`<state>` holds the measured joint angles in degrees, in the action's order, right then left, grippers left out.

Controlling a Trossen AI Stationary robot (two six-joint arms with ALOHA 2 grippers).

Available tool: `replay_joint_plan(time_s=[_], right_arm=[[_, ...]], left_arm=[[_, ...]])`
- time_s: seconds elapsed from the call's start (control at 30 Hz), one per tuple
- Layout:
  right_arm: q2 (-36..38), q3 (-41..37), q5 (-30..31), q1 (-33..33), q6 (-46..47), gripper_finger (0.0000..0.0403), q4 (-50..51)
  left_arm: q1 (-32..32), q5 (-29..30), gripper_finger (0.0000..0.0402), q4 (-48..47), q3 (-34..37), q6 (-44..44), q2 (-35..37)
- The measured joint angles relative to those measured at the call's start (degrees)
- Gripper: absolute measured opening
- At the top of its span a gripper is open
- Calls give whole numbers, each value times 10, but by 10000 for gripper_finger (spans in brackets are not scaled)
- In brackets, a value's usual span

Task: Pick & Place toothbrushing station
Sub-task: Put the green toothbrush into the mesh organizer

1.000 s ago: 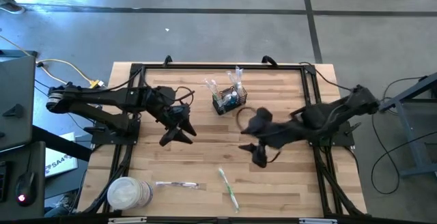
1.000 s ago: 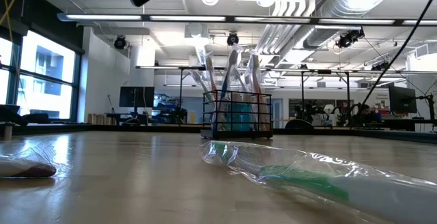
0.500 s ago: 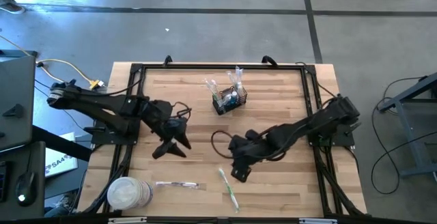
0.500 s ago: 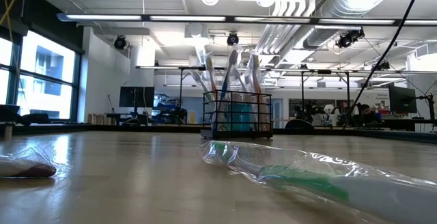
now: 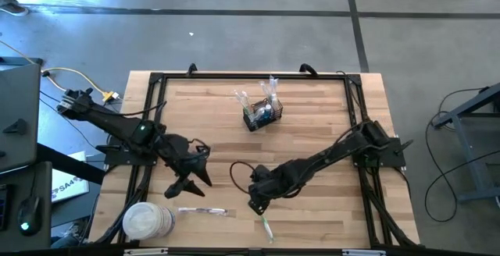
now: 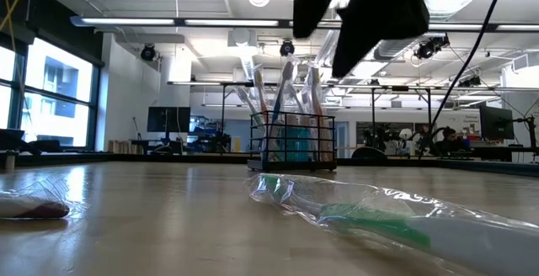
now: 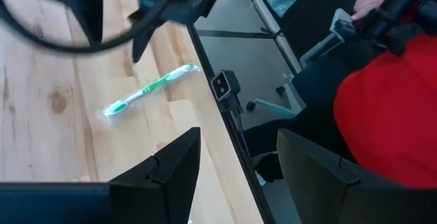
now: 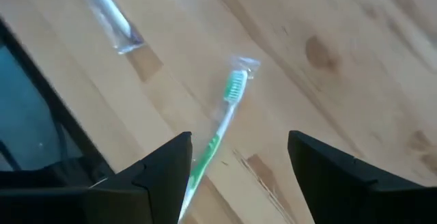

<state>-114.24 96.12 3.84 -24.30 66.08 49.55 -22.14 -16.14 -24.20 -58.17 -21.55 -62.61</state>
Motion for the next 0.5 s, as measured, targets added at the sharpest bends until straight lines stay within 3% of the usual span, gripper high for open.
replay_joint_plan(time_s=[0.5], right_arm=[[-64,0,-38,-4,56,236,-19]], left_arm=[[-16,18,193,-2,0,-2,0]])
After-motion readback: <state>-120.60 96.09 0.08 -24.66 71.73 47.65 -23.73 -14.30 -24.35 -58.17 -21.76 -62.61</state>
